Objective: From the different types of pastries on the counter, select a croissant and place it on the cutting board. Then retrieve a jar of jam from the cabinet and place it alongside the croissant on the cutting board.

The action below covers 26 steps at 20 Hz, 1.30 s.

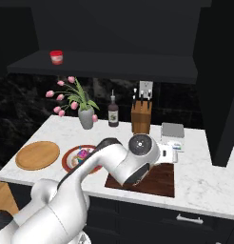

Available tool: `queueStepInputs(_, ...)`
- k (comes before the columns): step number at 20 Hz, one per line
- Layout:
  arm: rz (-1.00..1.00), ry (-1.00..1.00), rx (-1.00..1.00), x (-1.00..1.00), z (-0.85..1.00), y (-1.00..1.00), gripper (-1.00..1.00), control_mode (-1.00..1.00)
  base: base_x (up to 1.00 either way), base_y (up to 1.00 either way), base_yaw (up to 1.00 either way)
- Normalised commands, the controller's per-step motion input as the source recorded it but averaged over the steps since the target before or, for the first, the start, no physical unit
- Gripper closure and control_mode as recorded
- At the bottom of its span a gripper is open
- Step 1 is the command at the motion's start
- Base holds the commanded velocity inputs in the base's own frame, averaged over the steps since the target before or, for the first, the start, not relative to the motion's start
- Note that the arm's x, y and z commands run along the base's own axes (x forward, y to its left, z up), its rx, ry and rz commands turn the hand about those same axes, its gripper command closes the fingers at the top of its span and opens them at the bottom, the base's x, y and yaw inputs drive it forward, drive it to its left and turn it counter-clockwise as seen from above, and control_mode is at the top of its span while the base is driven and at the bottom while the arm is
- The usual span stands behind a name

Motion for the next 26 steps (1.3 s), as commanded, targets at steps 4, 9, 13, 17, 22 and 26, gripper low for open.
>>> queueStepInputs(4, 0.18, 0.08, 0.00, -0.30, -0.54, 0.09, 1.00, -1.00, 0.00, 0.00, 0.00)
queueStepInputs(9, 0.06, 0.08, -0.03, 0.00, -0.02, 0.20, 1.00, -1.00, 0.00, 0.00, 0.00)
queueStepInputs(13, 0.01, 0.08, 0.00, 0.66, -0.14, -0.06, 1.00, -1.00, 0.00, 0.00, 0.00)
queueStepInputs(17, 0.01, 0.08, -0.01, 0.56, -0.58, -0.16, 1.00, -1.00, 0.00, 0.00, 0.00)
queueStepInputs(22, 0.00, 0.06, -0.01, 0.40, -0.58, -0.41, 1.00, -1.00, 0.00, 0.00, 0.00)
queueStepInputs(26, 0.01, 0.05, -0.01, 0.20, -0.42, -0.44, 1.00, -1.00, 0.00, 0.00, 0.00)
